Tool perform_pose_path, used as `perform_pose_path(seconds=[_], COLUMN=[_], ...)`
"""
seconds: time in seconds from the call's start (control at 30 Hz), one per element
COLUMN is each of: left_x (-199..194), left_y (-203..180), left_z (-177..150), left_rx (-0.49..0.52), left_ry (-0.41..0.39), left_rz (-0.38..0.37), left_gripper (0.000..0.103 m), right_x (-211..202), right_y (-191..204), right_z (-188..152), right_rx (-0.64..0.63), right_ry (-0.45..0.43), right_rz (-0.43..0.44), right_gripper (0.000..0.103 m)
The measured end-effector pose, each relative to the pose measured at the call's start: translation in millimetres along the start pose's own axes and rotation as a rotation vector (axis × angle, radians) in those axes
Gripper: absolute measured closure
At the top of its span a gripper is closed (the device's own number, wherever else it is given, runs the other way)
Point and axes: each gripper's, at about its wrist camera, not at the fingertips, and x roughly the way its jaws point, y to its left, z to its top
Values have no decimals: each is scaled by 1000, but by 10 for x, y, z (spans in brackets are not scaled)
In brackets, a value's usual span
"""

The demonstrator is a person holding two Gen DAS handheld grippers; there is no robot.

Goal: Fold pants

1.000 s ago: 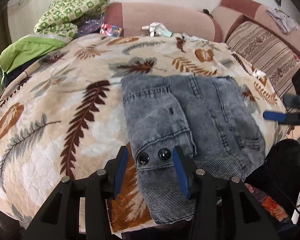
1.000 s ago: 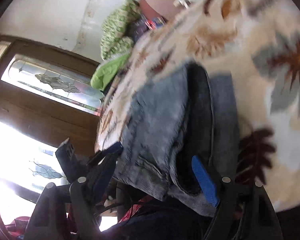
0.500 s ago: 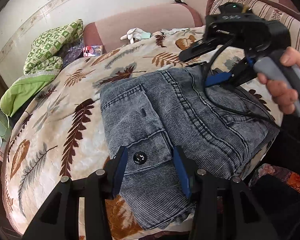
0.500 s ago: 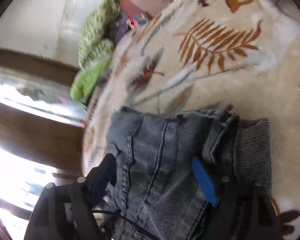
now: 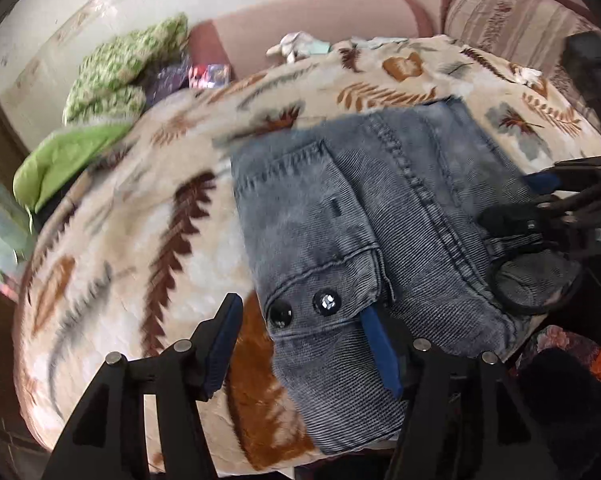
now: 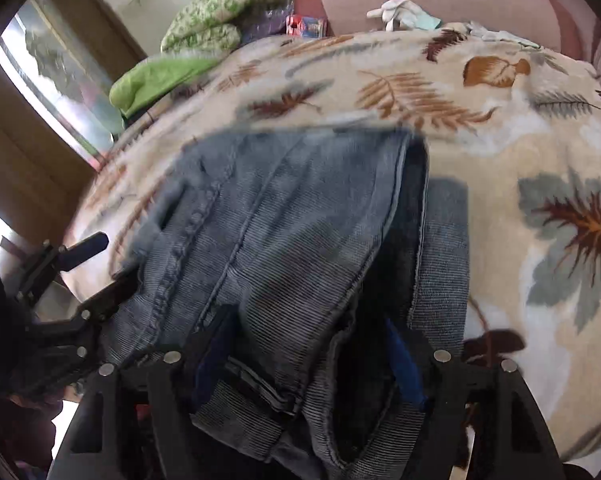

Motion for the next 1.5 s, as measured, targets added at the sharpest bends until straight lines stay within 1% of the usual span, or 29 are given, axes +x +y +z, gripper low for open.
perform_pose_path(seconds=[0.03,0.1,0.13,0.17,0.2,0.23,0.27,0.3,0.33,0.4,0.47,0.53,0.6,0.67,0.73,0.77,0.8,0.87,0.93,1.07,1.23,1.5], left_x=[6,7,11,9,9,10,24,28,39,68,97,124,116,62,-40,-99,-149,-263,-359,-442,-521,-548], left_y=[9,7,11,22,40,73,130,183,251,358,449,513,539,563,573,595,605,636,675,755,724,608], left_z=[-8,-5,0,-3,-2,-2,1,-7,-16,-49,-109,-140,-137,-116,-84,-70,-46,18,62,176,252,362], left_rx=[-23,-25,-22,-23,-31,-48,-79,-110,-149,-221,-291,-321,-315,-289,-249,-232,-216,-188,-186,-200,-190,-167], left_ry=[-6,0,3,3,7,16,34,50,69,91,107,120,121,104,66,49,31,-12,-41,-41,-55,-69], left_rz=[-1,6,17,32,44,51,42,16,-29,-94,-149,-160,-156,-142,-104,-72,-24,56,64,99,140,165], left_gripper=[41,39,34,27,23,15,11,11,10,10,10,10,10,10,10,10,10,10,10,10,10,10], right_x=[-16,-24,-19,-22,-29,-34,-28,-34,-42,-32,-39,-45,-53,-70,-105,-136,-167,-277,-410,-587,-663,-681], right_y=[22,26,8,-6,-10,-1,11,13,21,23,21,31,45,50,35,23,6,-22,-44,-103,-228,-348], right_z=[-22,-10,-5,0,3,-6,1,-10,-31,-85,-118,-118,-105,-82,-61,-53,-47,-49,-44,-11,0,-22], right_rx=[-25,-29,-21,-19,-30,-41,-46,-48,-55,-58,-49,-46,-45,-39,-15,-3,5,20,19,23,68,96], right_ry=[-20,-16,-13,-10,-6,-2,-2,-9,-21,-49,-58,-52,-42,-25,-8,-6,-11,-45,-90,-128,-144,-153], right_rz=[-13,-26,-19,-13,-12,-13,-13,-12,-10,-3,-1,-10,-17,-17,-1,14,30,36,19,-5,3,17], right_gripper=[29,28,28,28,28,27,27,27,27,26,26,26,26,26,26,26,26,26,26,26,26,26])
